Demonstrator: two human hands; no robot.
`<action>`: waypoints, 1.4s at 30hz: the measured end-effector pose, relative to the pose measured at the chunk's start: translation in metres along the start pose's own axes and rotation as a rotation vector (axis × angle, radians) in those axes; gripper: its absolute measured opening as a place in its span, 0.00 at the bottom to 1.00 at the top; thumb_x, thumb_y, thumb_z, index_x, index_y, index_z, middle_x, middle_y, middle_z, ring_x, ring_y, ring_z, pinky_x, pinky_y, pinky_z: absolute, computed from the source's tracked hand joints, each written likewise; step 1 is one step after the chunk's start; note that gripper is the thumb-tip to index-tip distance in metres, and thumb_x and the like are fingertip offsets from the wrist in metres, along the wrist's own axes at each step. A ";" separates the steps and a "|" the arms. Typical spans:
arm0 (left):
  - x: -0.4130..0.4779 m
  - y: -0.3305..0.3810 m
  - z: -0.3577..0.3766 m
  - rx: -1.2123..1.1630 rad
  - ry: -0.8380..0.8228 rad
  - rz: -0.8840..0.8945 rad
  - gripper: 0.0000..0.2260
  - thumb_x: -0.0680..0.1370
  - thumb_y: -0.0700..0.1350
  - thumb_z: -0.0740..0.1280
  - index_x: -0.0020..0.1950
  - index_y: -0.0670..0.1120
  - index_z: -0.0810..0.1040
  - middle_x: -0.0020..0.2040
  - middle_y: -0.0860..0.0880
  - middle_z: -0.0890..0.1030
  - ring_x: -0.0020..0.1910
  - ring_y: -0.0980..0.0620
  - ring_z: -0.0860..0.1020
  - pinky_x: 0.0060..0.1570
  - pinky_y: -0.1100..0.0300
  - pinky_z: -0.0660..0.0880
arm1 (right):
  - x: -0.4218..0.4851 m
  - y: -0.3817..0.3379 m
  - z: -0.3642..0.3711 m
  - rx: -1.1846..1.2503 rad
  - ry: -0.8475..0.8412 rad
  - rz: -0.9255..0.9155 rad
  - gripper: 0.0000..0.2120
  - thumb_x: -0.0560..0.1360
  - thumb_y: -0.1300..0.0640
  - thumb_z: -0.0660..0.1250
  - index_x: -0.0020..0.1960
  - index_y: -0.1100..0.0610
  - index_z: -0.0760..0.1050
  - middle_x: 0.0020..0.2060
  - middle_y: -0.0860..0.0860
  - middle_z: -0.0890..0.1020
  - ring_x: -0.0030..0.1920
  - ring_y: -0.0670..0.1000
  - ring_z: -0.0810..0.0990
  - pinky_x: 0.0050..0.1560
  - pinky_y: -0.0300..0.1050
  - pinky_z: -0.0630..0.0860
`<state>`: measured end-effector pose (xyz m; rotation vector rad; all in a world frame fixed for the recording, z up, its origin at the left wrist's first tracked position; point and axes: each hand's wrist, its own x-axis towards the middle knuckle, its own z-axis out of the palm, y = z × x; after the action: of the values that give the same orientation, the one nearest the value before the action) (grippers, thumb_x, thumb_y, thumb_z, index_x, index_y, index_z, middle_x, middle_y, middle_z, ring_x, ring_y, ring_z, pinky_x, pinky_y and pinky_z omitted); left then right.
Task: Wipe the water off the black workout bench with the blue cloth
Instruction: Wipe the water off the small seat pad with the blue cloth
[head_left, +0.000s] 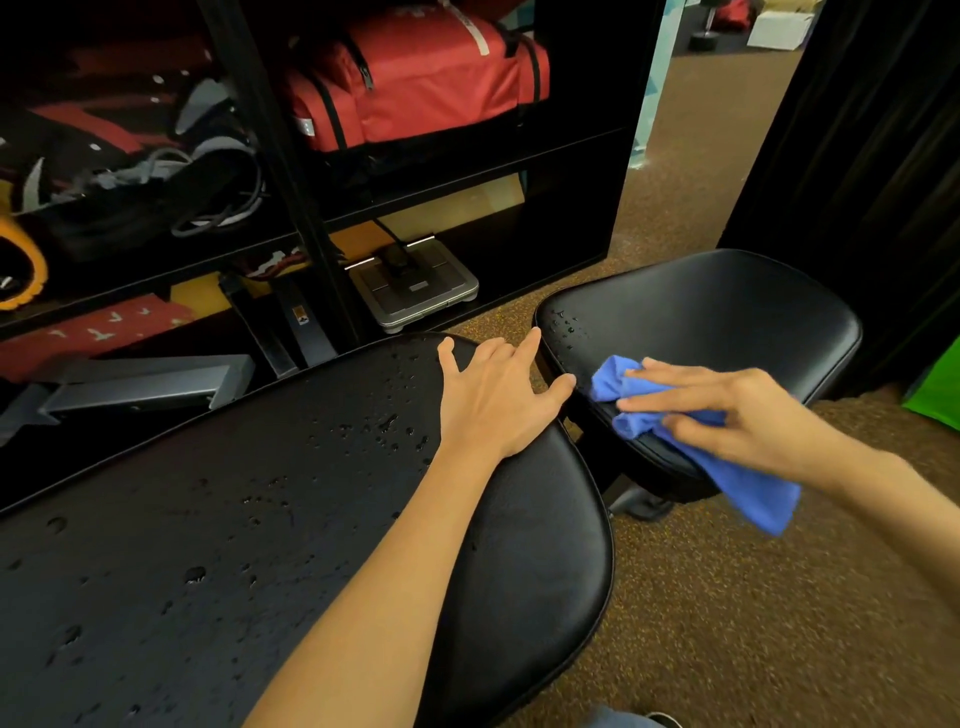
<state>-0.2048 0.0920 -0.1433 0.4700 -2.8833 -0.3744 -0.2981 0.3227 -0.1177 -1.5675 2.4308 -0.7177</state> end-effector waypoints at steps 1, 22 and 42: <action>0.000 0.000 -0.001 -0.004 -0.006 -0.001 0.30 0.77 0.66 0.51 0.76 0.53 0.60 0.64 0.51 0.75 0.72 0.55 0.63 0.71 0.37 0.42 | 0.000 0.007 -0.006 0.024 0.019 0.019 0.17 0.73 0.51 0.62 0.61 0.43 0.77 0.65 0.44 0.75 0.70 0.41 0.66 0.70 0.36 0.62; -0.003 -0.001 -0.005 -0.012 -0.016 0.002 0.24 0.79 0.47 0.52 0.76 0.52 0.59 0.56 0.52 0.76 0.66 0.54 0.68 0.71 0.38 0.43 | 0.004 -0.014 0.017 0.043 0.076 -0.050 0.16 0.74 0.49 0.60 0.59 0.46 0.80 0.65 0.42 0.75 0.70 0.40 0.66 0.69 0.34 0.62; -0.002 -0.001 -0.001 -0.046 0.005 0.005 0.13 0.77 0.49 0.53 0.49 0.51 0.77 0.47 0.56 0.75 0.61 0.55 0.71 0.71 0.39 0.44 | 0.142 0.014 0.022 -0.092 0.191 0.257 0.15 0.80 0.52 0.59 0.64 0.46 0.75 0.65 0.53 0.76 0.67 0.55 0.71 0.59 0.50 0.69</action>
<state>-0.2025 0.0912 -0.1425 0.4547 -2.8635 -0.4368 -0.3632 0.1944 -0.1266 -1.2301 2.7726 -0.7464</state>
